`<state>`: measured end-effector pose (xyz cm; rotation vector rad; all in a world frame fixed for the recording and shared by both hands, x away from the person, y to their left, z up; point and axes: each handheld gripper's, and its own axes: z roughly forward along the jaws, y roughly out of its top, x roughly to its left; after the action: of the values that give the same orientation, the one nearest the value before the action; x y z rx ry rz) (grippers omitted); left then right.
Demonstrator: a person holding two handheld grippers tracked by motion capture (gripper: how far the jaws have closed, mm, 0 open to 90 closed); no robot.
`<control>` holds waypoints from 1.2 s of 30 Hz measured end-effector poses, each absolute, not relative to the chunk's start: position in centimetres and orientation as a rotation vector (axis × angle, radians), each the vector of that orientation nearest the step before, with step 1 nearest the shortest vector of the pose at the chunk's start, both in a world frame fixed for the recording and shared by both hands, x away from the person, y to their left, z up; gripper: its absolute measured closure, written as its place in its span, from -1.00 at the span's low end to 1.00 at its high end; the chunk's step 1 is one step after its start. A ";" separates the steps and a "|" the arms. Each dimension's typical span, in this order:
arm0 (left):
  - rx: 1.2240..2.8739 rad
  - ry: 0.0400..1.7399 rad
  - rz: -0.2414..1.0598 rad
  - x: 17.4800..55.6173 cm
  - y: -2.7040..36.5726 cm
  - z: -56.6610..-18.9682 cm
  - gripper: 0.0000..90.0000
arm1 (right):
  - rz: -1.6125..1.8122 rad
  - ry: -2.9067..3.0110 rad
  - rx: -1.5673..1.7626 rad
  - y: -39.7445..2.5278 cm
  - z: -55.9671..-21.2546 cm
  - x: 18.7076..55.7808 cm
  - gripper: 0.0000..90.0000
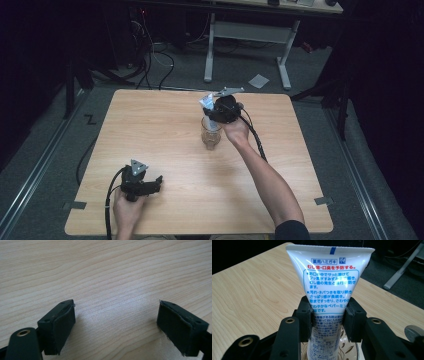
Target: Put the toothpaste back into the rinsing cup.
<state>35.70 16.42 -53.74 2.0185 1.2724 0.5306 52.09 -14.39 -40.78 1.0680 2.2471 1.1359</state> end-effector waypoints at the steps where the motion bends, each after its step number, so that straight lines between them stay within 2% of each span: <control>1: 2.019 1.272 0.530 35.7 16.4 -53.7 -0.66 | 1.131 2.249 1.071 -14.4 -40.8 52.1 0.39; 36: 2.019 1.272 0.531 35.7 16.4 -53.7 -0.66 | 1.137 2.271 1.094 -14.3 -42.5 52.0 0.37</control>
<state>35.71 16.43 -53.74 2.0191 1.2723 0.5306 51.96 -14.26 -42.52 1.0944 2.2714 1.1368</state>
